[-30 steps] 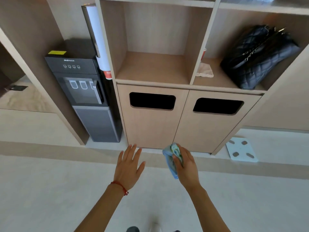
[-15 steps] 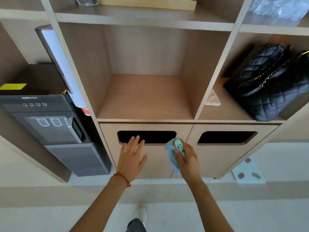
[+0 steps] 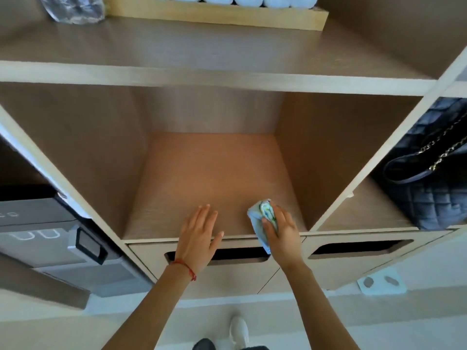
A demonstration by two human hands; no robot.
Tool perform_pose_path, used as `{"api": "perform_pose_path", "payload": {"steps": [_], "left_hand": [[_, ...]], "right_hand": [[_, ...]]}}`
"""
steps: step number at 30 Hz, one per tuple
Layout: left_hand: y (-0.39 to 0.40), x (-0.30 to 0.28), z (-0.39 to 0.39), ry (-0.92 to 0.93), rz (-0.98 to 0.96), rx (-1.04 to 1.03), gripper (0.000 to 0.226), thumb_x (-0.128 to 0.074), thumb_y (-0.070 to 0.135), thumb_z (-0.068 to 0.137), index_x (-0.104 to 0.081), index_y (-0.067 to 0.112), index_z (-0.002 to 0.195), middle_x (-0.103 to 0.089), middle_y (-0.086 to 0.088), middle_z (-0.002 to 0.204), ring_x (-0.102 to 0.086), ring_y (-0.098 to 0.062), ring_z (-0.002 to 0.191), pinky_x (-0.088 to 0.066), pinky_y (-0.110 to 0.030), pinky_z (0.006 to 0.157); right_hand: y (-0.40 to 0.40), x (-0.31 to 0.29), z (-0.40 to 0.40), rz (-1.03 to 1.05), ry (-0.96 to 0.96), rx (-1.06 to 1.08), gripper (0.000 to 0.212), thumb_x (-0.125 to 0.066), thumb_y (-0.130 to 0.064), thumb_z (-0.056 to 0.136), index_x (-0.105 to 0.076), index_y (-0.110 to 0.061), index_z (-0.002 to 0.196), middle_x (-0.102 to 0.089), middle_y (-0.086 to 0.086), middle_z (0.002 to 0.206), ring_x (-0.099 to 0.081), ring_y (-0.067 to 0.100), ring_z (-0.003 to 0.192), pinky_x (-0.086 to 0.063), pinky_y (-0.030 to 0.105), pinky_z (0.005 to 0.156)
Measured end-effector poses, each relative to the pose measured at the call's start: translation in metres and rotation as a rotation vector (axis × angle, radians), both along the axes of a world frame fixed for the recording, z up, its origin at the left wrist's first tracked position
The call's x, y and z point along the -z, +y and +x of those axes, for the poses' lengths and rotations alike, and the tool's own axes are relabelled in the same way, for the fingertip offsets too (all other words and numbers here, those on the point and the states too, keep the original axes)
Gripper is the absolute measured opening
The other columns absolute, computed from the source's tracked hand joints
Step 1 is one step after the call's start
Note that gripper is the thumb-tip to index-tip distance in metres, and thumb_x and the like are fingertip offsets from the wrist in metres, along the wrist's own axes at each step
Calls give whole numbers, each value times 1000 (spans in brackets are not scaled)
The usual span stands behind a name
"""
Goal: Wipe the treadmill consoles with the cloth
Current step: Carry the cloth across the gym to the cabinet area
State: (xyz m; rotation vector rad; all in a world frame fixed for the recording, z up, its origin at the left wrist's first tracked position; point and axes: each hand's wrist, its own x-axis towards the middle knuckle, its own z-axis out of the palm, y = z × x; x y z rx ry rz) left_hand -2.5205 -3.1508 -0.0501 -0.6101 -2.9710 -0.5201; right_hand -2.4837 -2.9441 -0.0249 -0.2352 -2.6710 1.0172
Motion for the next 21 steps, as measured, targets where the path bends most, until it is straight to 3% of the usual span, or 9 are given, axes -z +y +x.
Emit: {"api": "perform_pose_path", "payload": {"steps": [5, 9, 13, 18, 21], "left_hand": [[9, 2, -31, -62, -32, -76, 74, -7, 50, 98, -61, 5, 119, -56, -18, 128, -53, -35, 117, -47, -53, 87], [16, 5, -50, -64, -62, -86, 75, -6, 50, 98, -63, 4, 116, -58, -19, 125, -55, -34, 114, -44, -54, 89], [17, 11, -61, -28, -59, -112, 74, -8, 51, 98, -62, 4, 118, -57, -18, 126, -42, -29, 120, -42, -52, 93], [20, 14, -67, 38, -65, -145, 58, -32, 44, 90, -63, 3, 115, -59, -18, 122, -39, -27, 119, -42, -52, 93], [19, 17, -70, 68, -76, -141, 56, -35, 43, 86, -64, 4, 114, -60, -17, 122, -39, -27, 118, -42, -53, 93]], "right_hand": [[6, 9, -33, 158, -95, 32, 65, -21, -51, 81, -50, -17, 129, -56, 6, 128, -53, 31, 109, -40, 41, 88], [6, 12, -53, 185, -116, 57, 67, -20, -52, 79, -50, -18, 128, -56, 4, 129, -53, 29, 111, -39, 42, 89], [10, 10, -76, 188, -119, 17, 69, -19, -53, 79, -50, -17, 129, -55, 4, 131, -51, 29, 115, -38, 42, 92], [10, 9, -90, 241, -154, -8, 73, -14, -55, 77, -45, -20, 133, -52, 4, 134, -47, 26, 120, -35, 40, 95], [10, 10, -89, 263, -168, -15, 72, -15, -55, 78, -45, -20, 134, -52, 5, 134, -48, 27, 120, -37, 41, 95]]}}
